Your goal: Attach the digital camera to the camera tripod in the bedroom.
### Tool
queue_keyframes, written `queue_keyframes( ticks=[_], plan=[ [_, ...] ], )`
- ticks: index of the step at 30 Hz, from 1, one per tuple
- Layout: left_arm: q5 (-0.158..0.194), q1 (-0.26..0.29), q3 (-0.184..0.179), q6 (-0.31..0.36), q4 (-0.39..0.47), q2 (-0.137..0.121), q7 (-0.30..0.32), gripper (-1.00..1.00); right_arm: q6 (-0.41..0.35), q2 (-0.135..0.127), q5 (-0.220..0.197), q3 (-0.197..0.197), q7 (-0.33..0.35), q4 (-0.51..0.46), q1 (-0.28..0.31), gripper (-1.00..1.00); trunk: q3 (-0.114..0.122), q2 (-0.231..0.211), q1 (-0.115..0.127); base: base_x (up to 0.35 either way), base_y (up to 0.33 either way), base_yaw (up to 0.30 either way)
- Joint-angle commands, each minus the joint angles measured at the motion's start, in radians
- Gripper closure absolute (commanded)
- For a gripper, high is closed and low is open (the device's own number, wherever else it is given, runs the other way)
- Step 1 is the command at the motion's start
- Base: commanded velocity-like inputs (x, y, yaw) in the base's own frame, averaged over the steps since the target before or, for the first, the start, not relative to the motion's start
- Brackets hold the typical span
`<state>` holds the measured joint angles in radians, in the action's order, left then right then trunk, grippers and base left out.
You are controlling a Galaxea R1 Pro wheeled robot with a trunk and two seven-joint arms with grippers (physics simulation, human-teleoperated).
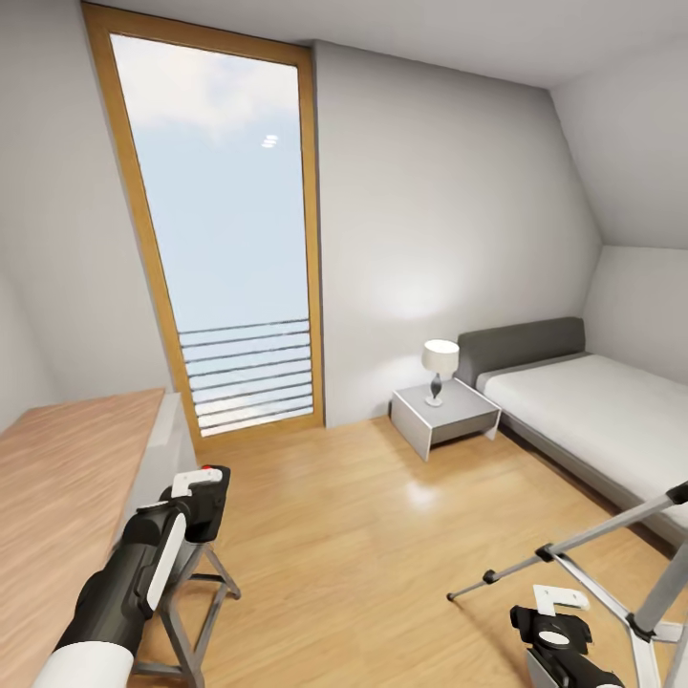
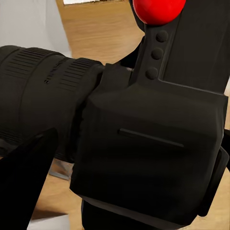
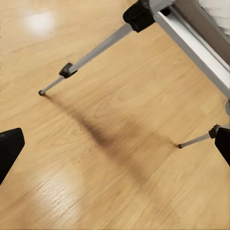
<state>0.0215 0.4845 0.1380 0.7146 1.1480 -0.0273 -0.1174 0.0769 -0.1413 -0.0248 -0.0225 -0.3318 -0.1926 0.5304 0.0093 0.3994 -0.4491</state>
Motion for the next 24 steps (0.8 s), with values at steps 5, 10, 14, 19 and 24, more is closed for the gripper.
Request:
queue_keyframes(
  ticks=[5, 10, 14, 19, 24],
  plan=[
    [0.002, 0.000, -0.001, 0.004, 0.002, 0.000, -0.004, 1.00, 0.006, 0.000, -0.003, -0.002, -0.001, 0.001, 0.000, -1.00, 0.000, 0.001, -0.001, 0.319, 0.000, 0.000],
    [0.002, 0.000, -0.001, 0.003, 0.003, 0.000, -0.004, 1.00, 0.006, 0.000, -0.003, -0.002, -0.001, 0.001, 0.000, -1.00, 0.000, 0.001, -0.001, 0.323, 0.000, 0.000],
    [0.002, 0.000, -0.001, 0.003, 0.004, 0.000, -0.004, 1.00, 0.006, 0.000, -0.004, -0.002, -0.001, 0.001, 0.000, -1.00, 0.000, 0.001, -0.001, 0.324, 0.000, 0.000],
    [0.002, 0.000, -0.001, 0.003, 0.004, 0.000, -0.004, 1.00, 0.006, 0.000, -0.004, -0.002, -0.001, 0.001, 0.000, -1.00, 0.000, 0.001, -0.001, 0.324, 0.000, 0.000],
    [0.003, 0.000, -0.002, 0.003, 0.005, 0.000, -0.004, 1.00, 0.006, 0.000, -0.004, -0.002, -0.001, 0.001, 0.000, -1.00, 0.000, 0.001, -0.001, 0.323, 0.000, 0.000]
  ],
)
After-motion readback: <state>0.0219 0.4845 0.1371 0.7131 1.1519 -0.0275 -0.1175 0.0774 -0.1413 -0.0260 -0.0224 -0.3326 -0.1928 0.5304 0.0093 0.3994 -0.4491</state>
